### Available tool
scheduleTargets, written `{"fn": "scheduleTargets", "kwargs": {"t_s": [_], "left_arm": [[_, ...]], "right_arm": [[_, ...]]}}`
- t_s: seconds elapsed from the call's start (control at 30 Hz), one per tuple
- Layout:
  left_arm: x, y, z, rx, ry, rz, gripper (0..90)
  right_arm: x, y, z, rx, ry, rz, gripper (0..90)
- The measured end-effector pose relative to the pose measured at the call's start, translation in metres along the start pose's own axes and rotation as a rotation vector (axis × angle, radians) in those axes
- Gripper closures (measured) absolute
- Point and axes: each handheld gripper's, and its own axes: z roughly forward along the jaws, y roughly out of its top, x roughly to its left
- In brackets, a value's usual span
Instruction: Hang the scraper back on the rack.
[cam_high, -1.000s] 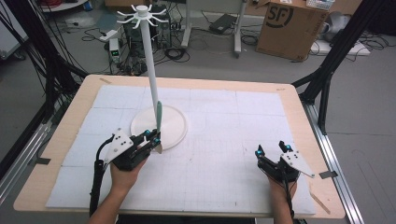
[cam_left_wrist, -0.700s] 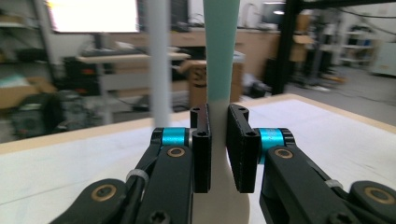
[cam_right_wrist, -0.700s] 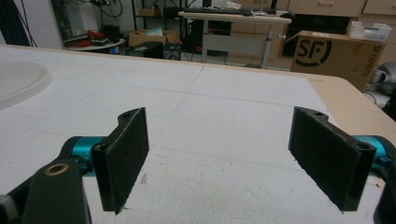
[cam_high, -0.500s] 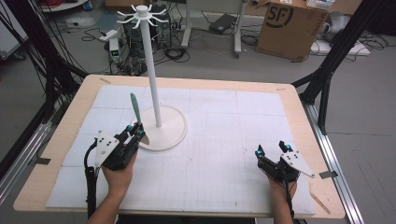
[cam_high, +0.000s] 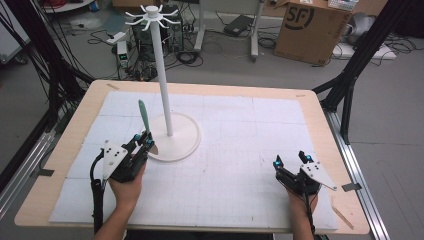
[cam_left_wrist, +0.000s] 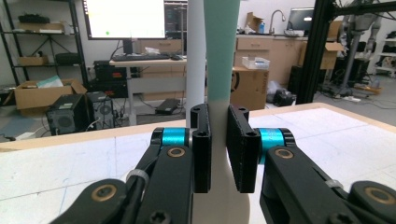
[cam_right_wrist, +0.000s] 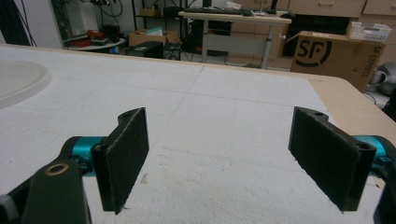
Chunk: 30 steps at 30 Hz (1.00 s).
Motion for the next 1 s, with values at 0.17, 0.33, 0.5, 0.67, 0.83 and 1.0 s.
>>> {"fn": "scheduleTargets", "kwargs": {"t_s": [0.17,0.33,0.5,0.67,0.83,1.0], "left_arm": [[0.001,0.002,-0.001,-0.015,0.002,-0.004,80.6],[0.001,0.007,-0.001,-0.024,-0.003,-0.015,80.7],[0.004,0.017,-0.004,-0.067,-0.001,-0.013,80.7],[0.007,0.024,-0.005,-0.077,-0.004,-0.021,80.7],[0.005,0.031,-0.006,-0.079,-0.020,-0.009,80.7],[0.003,0.041,-0.005,-0.092,-0.017,-0.001,80.7]], "right_arm": [[0.000,0.000,0.000,0.001,0.000,-0.002,19.2],[0.000,0.000,0.000,-0.001,-0.001,0.002,19.2],[0.000,0.000,0.000,0.000,-0.005,0.000,19.2],[0.000,0.000,0.001,0.005,-0.002,-0.002,19.2],[0.000,0.000,0.001,0.007,-0.003,-0.009,19.2],[0.000,0.000,0.001,0.007,-0.003,-0.012,19.2]]}}
